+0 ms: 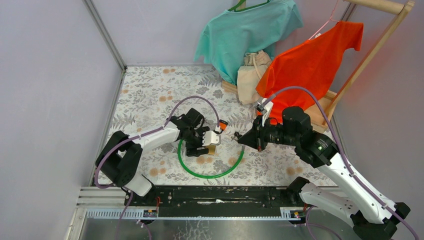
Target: Unlock with the key
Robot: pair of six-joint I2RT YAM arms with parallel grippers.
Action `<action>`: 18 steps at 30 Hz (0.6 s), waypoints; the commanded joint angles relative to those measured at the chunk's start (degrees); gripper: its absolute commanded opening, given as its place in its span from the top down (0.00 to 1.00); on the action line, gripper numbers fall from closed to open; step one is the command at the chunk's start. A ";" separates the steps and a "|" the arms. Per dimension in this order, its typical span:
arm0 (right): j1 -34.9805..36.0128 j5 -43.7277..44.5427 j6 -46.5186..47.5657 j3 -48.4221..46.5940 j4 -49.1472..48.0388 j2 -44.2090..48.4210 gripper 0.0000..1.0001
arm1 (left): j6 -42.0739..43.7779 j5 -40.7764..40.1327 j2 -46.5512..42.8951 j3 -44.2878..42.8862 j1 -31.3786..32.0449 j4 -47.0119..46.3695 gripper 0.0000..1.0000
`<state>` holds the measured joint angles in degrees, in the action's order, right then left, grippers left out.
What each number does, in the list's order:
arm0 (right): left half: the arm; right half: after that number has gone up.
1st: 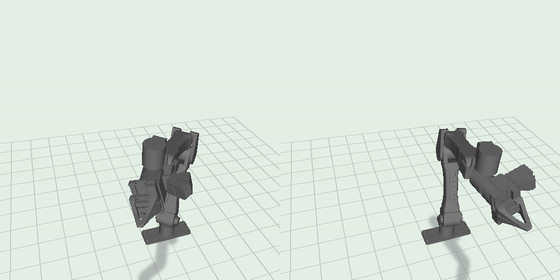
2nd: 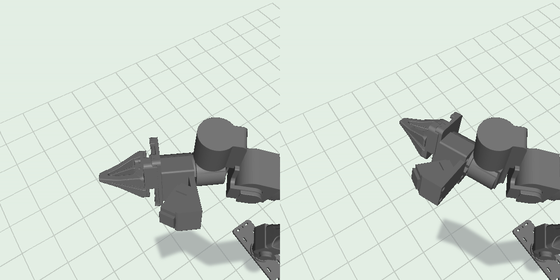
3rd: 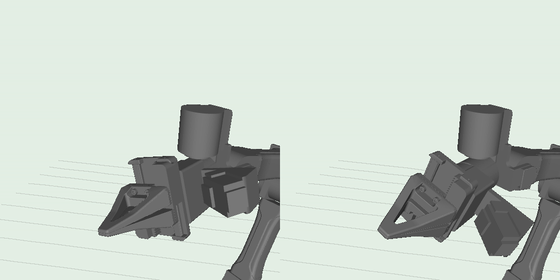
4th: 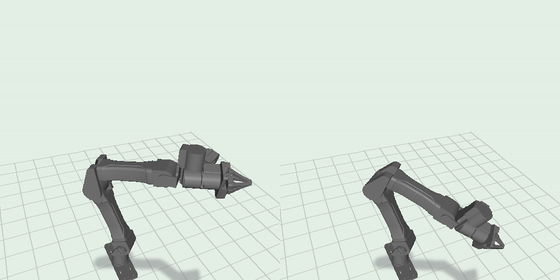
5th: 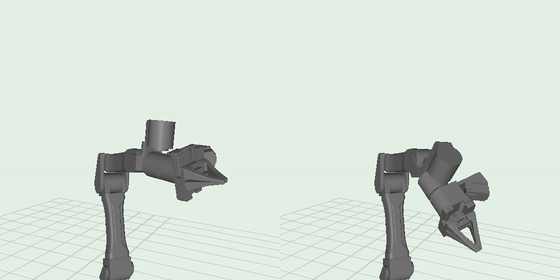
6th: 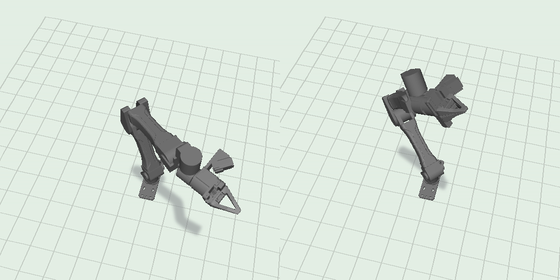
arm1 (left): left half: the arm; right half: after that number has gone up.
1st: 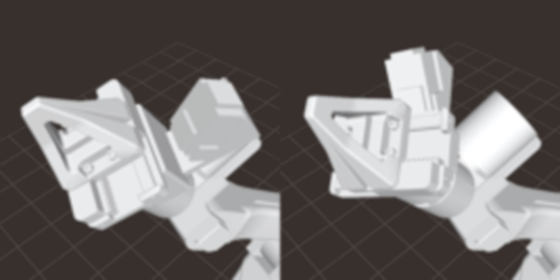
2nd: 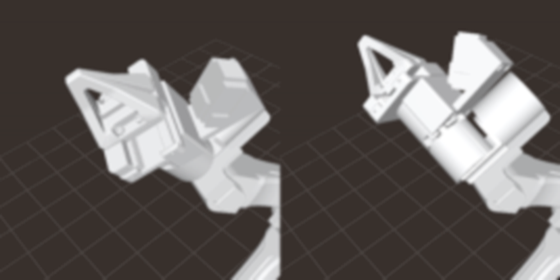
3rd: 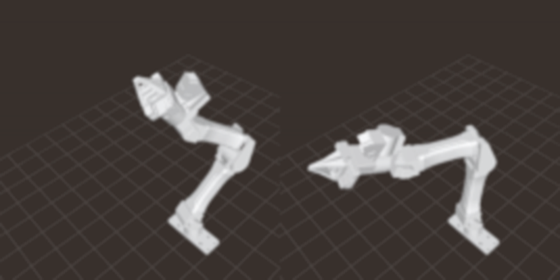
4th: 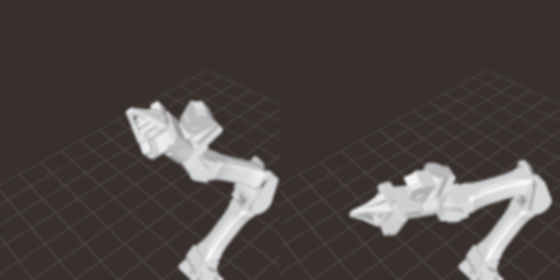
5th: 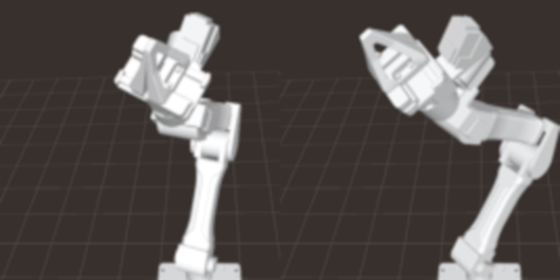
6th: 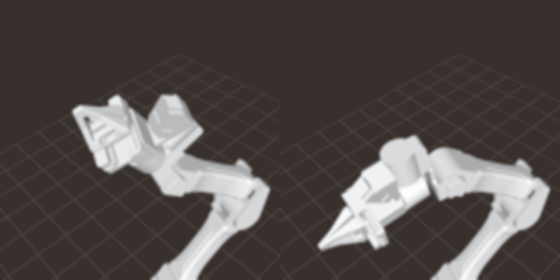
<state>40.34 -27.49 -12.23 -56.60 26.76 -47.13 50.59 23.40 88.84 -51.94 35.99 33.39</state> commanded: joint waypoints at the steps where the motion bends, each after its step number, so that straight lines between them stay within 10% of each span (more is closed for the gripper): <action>1: -0.24 0.27 -0.11 -0.83 -1.18 -0.17 1.00 | 4.88 -2.68 -1.45 2.68 -0.04 0.15 0.24; 18: -0.26 0.02 -1.46 -0.90 -1.05 0.62 1.00 | 8.85 -6.43 -1.83 7.76 0.05 -6.16 0.46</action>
<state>40.34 -27.51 -12.95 -56.60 26.76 -47.29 56.77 18.37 87.81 -46.35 36.01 30.09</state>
